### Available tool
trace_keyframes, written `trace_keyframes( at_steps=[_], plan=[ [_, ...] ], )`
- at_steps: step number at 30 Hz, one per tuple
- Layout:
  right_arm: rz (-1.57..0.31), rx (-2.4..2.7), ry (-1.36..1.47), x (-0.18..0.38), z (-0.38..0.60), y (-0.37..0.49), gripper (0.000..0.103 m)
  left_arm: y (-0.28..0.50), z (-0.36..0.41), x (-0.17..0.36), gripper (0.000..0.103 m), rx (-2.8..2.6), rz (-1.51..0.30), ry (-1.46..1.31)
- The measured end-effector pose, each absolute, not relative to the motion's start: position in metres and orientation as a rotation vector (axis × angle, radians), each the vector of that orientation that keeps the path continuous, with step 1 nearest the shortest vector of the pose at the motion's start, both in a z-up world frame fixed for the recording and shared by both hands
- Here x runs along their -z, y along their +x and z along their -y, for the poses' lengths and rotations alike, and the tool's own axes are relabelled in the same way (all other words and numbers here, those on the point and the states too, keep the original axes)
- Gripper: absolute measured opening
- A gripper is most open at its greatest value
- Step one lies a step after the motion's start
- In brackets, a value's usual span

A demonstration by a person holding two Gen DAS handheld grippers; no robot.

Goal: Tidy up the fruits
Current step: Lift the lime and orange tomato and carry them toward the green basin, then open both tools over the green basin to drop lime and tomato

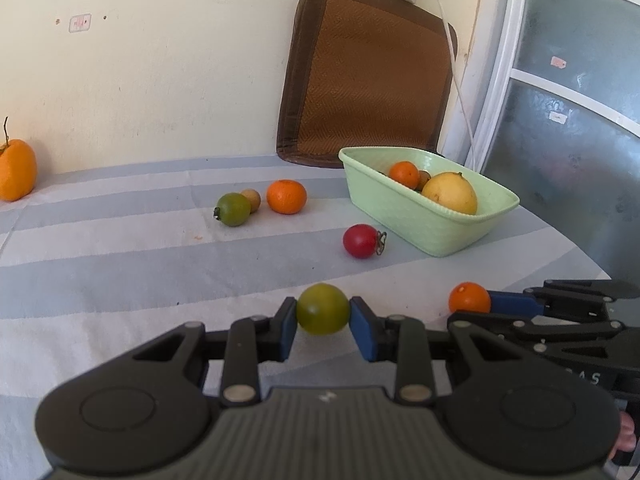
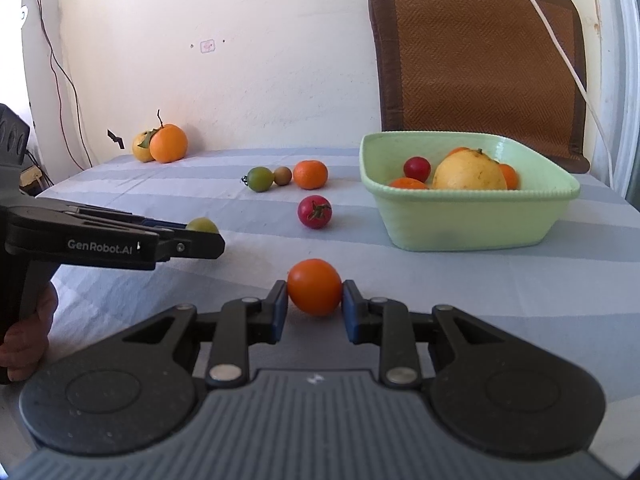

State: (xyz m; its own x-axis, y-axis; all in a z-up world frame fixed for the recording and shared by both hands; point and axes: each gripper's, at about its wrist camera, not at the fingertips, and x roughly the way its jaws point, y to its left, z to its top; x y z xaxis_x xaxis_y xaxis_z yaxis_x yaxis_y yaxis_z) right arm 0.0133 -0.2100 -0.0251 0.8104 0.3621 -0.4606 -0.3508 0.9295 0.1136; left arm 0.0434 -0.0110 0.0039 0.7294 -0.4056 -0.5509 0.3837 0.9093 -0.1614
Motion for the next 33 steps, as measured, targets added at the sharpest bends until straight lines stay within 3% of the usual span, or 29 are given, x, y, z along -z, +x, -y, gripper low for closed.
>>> trace_keyframes(
  at_steps=[18, 27, 29, 31, 33],
  plan=[
    [-0.303, -0.246, 0.128, -0.015, 0.275, 0.035, 0.031, 0.112, 0.074, -0.068, 0.029, 0.581, -0.573, -0.127],
    [-0.318, -0.143, 0.158, -0.007, 0.307, 0.067, 0.032, 0.168, 0.124, -0.052, 0.029, 0.547, -0.642, -0.067],
    [-0.33, -0.137, 0.133, -0.005, 0.308, 0.073, 0.032, 0.173, 0.126, -0.047, 0.031, 0.53, -0.656, -0.072],
    [-0.343, -0.128, 0.108, -0.001, 0.309, 0.077, 0.032, 0.176, 0.128, -0.043, 0.045, 0.505, -0.664, -0.071],
    [-0.339, -0.115, 0.1, 0.0, 0.309, 0.076, 0.035, 0.174, 0.126, -0.042, 0.047, 0.498, -0.661, -0.075]
  ],
)
